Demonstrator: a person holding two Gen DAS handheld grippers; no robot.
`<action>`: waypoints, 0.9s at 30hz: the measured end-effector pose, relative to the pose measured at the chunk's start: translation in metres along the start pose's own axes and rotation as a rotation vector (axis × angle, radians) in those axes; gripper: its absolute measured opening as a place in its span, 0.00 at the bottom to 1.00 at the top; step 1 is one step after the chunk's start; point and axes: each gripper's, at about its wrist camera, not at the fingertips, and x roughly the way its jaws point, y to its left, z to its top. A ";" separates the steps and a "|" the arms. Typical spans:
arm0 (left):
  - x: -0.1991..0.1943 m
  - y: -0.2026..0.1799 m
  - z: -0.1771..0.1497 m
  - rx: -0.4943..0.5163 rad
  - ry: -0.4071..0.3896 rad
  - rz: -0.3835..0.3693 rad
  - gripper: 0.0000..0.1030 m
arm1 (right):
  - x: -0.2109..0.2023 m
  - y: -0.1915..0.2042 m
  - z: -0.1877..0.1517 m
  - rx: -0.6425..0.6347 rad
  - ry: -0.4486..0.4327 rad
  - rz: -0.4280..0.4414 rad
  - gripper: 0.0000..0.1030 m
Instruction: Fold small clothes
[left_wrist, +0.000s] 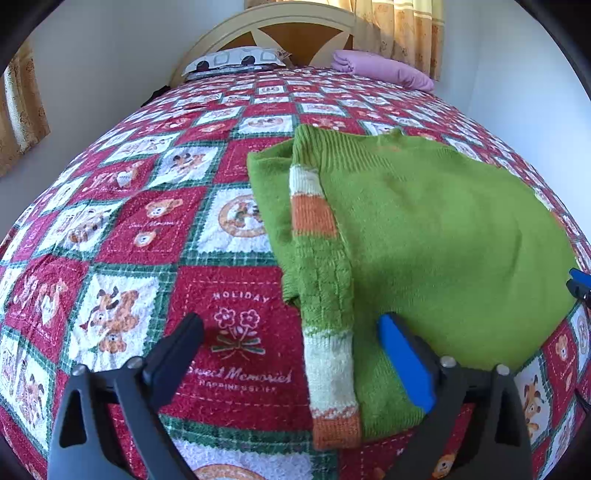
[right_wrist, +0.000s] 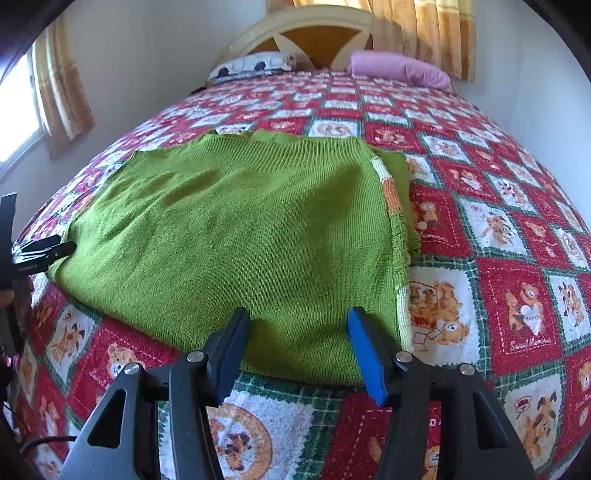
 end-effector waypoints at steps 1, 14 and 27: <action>0.000 0.001 0.000 -0.004 0.001 -0.004 0.97 | 0.000 0.002 -0.002 -0.007 -0.008 -0.010 0.55; -0.010 0.011 -0.007 -0.022 -0.001 -0.024 1.00 | -0.030 0.022 -0.006 -0.002 -0.056 -0.067 0.59; -0.028 0.072 -0.018 -0.146 -0.019 -0.035 1.00 | -0.035 0.138 -0.006 -0.279 -0.073 0.050 0.60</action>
